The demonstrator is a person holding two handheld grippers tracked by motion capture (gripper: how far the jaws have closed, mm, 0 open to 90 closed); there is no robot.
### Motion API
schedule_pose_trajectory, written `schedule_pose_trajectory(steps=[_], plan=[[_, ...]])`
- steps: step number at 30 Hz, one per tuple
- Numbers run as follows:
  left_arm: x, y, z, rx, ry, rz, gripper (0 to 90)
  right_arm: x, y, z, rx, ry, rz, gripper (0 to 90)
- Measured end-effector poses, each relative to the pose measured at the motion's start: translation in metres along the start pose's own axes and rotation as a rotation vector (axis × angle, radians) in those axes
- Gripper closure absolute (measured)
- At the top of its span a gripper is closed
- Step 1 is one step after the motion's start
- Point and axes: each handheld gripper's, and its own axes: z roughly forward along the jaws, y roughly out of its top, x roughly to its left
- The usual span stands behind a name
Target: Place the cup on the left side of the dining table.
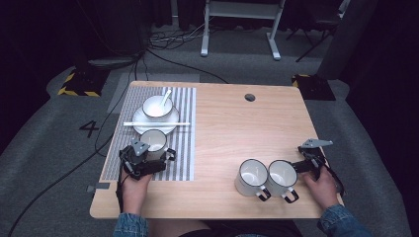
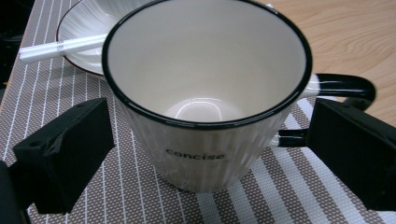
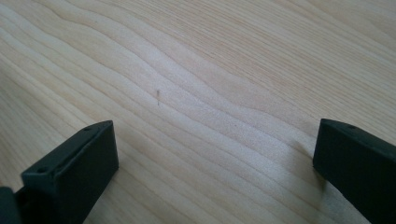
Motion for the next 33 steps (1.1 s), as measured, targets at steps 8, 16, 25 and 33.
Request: schedule_pose_trajectory(steps=[8,16,25,33], plan=[[0.001,-0.005,-0.020,-0.032,-0.078,0.027,2.2,0.000,0.000,0.000,0.000,0.000,0.001,0.2],[0.005,-0.014,-0.037,-0.037,-0.097,0.007,2.7,0.000,0.000,0.000,0.000,0.000,0.000,0.2],[0.002,-0.024,-0.062,-0.087,-0.150,0.017,2.9,0.000,0.000,0.000,0.000,0.000,0.000,0.3],[-0.008,-0.034,-0.076,-0.087,-0.142,0.034,3.2,0.000,0.000,0.000,0.000,0.000,0.001,0.2]])
